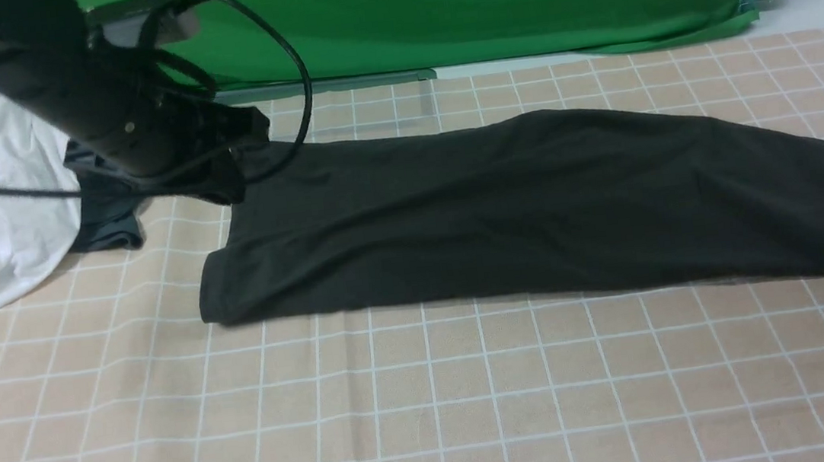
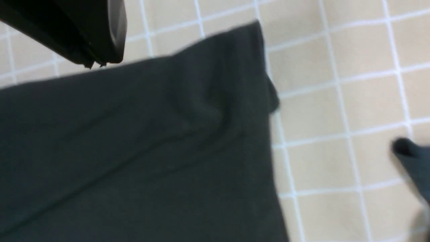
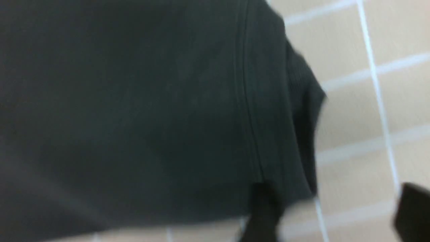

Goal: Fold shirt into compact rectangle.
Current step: 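Pull the folded dark garment lengthwise by its ends to straighten it flat on the table, then fold the right end of the dark garment over onto its left end with the right gripper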

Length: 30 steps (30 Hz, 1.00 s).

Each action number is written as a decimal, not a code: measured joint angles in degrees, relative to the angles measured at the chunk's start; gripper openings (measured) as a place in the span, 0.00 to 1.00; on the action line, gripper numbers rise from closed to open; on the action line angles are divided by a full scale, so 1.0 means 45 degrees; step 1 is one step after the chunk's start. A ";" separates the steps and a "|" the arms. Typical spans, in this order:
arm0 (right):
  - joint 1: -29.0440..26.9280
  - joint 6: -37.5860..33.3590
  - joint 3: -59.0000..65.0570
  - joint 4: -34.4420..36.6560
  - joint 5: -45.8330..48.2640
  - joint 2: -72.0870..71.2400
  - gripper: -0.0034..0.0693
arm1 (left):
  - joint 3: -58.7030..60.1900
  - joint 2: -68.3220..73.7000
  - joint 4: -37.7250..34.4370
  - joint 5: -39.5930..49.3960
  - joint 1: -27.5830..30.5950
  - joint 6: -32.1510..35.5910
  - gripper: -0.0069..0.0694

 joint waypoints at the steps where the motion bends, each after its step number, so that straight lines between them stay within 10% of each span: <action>1: 0.0050 0.0000 0.0000 0.0012 -0.0341 0.0334 0.90 | 0.0654 -0.0379 -0.0026 -0.0213 0.0000 0.0093 0.11; 10: 0.0366 -0.0052 -0.0071 -0.0011 -0.2122 0.1956 0.89 | 0.3146 -0.1626 0.0178 -0.0490 0.0000 0.0432 0.11; 19: 0.0620 -0.1073 -0.0108 0.0461 -0.2210 0.2007 0.21 | 0.3487 -0.1855 0.0249 -0.0731 0.0000 0.0444 0.11; 30: 0.0313 -0.0576 -0.1500 -0.0440 -0.0928 0.0068 0.21 | 0.3487 -0.1860 0.0273 -0.0416 0.0000 0.0457 0.11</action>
